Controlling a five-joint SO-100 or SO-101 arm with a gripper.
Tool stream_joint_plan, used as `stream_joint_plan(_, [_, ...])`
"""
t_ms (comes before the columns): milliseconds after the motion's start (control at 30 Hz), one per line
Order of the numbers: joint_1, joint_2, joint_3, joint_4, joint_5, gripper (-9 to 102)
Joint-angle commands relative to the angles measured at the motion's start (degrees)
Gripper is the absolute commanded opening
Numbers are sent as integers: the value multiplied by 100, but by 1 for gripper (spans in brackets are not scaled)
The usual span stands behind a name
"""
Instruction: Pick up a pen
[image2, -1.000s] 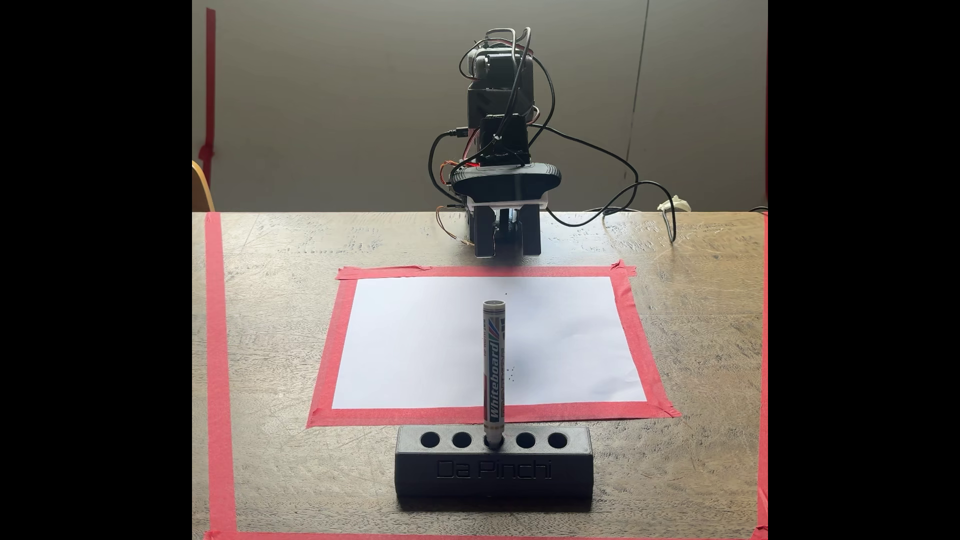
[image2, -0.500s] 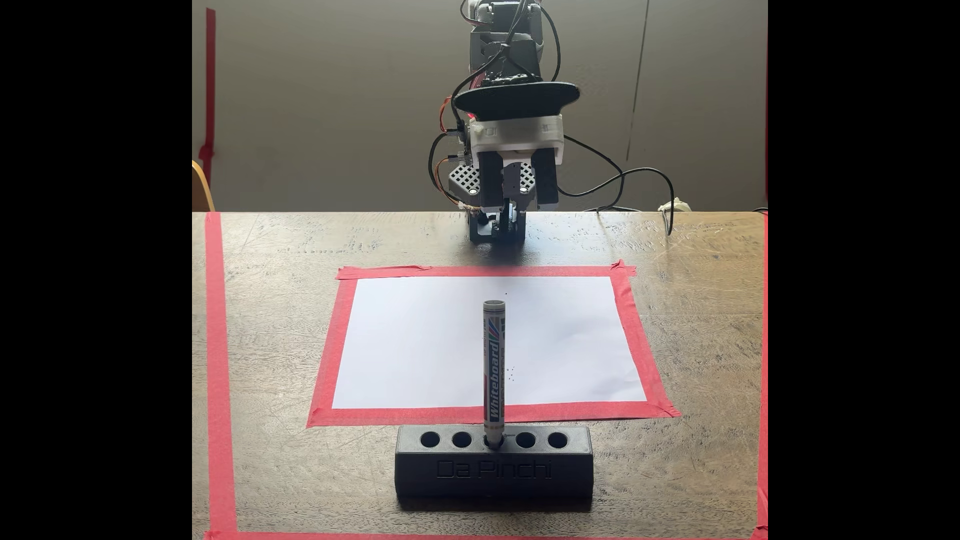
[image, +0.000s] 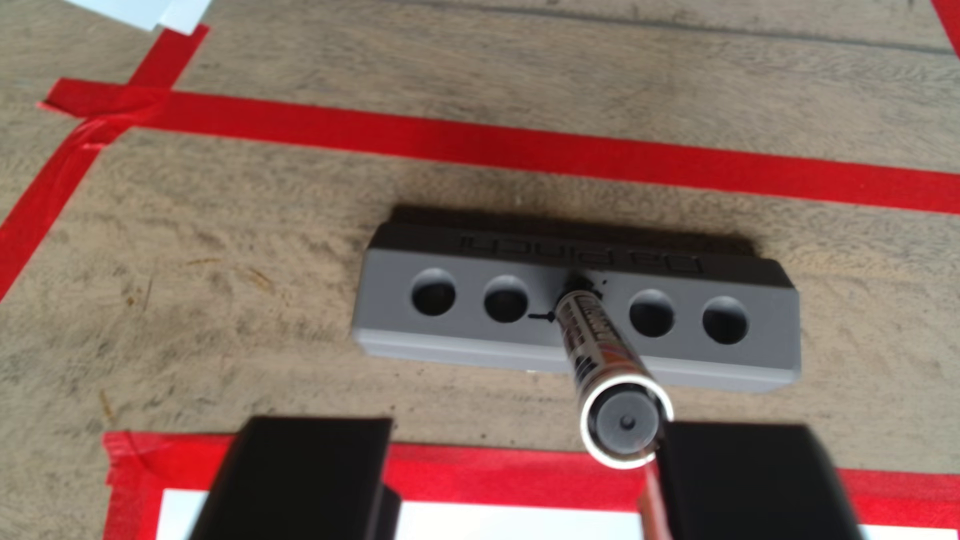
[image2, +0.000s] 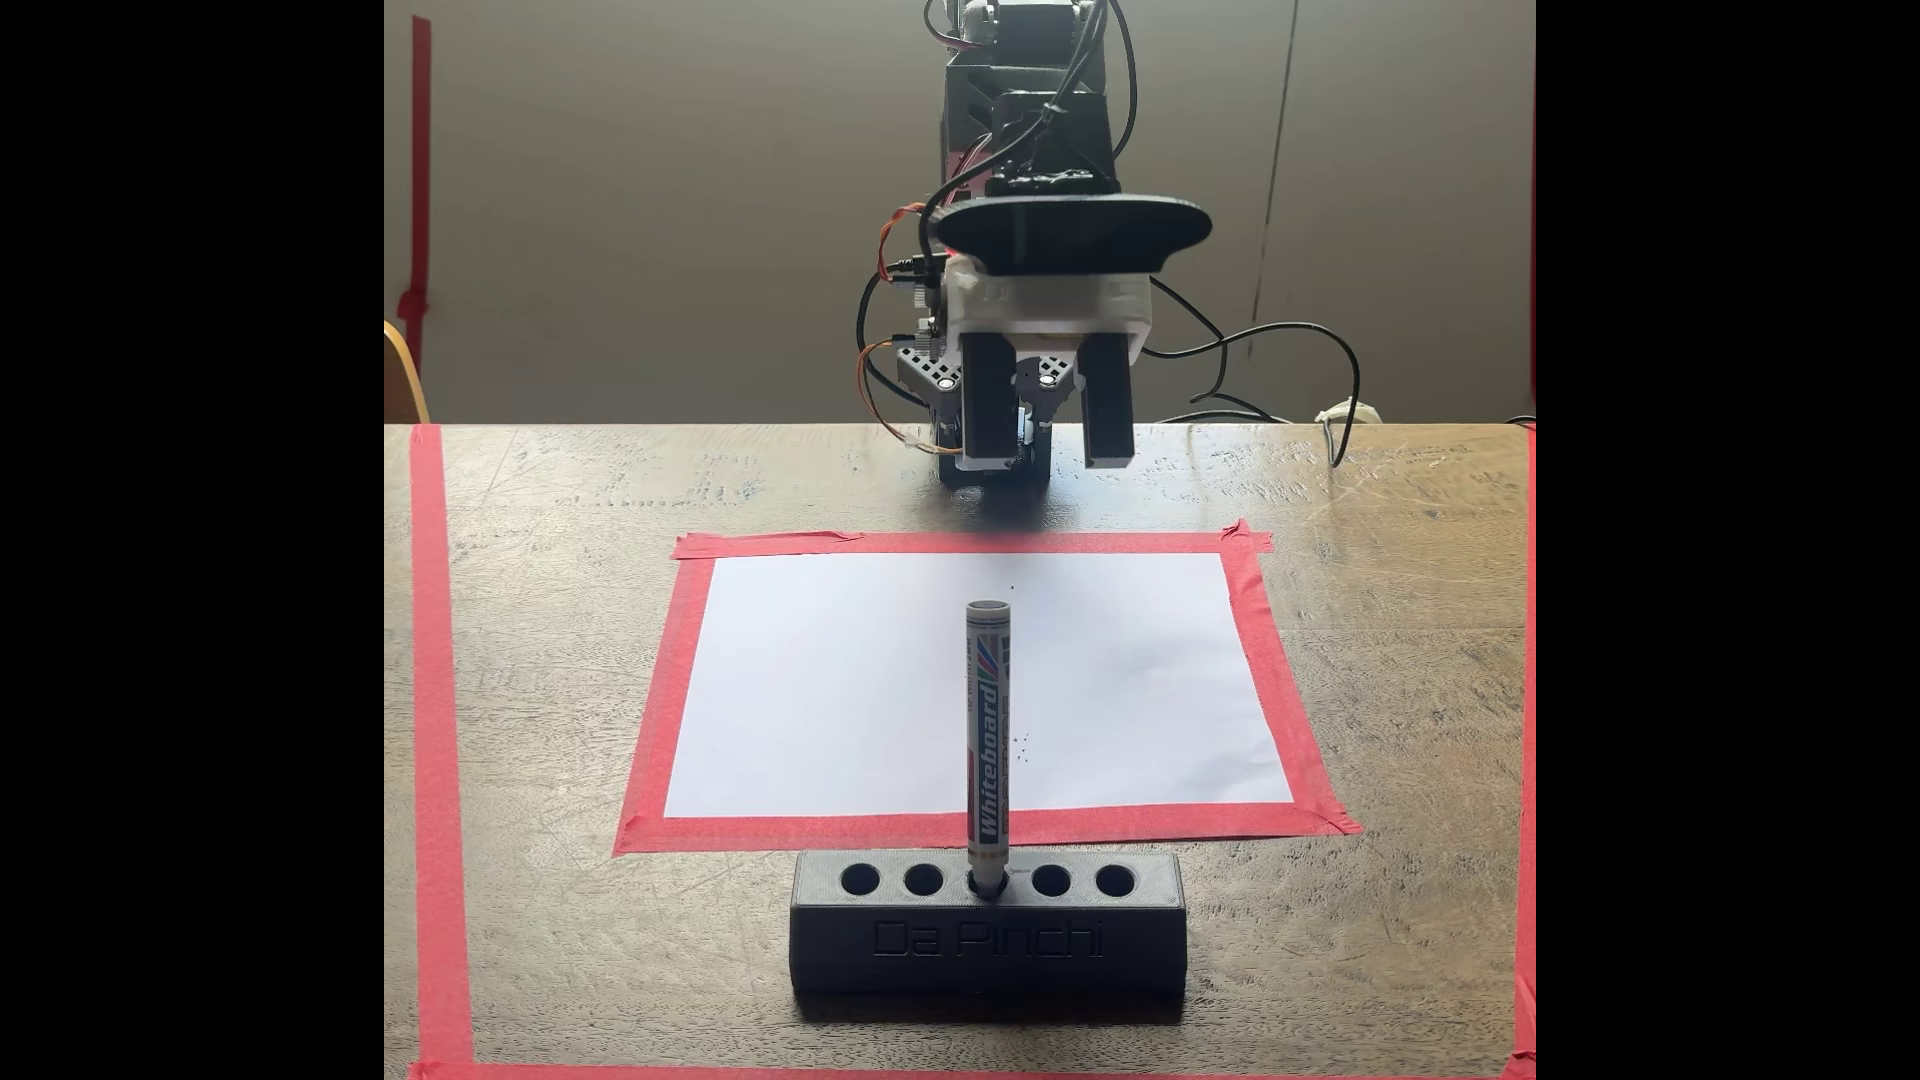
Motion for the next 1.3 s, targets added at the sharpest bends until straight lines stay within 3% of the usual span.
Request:
stream_joint_plan(0, [105,-413,-826,-158,-35,97])
stream_joint_plan(233, [237,-1327,-1564,-123,-44,97])
stream_joint_plan(1267, [422,-2602,-2101,-510,-193,97])
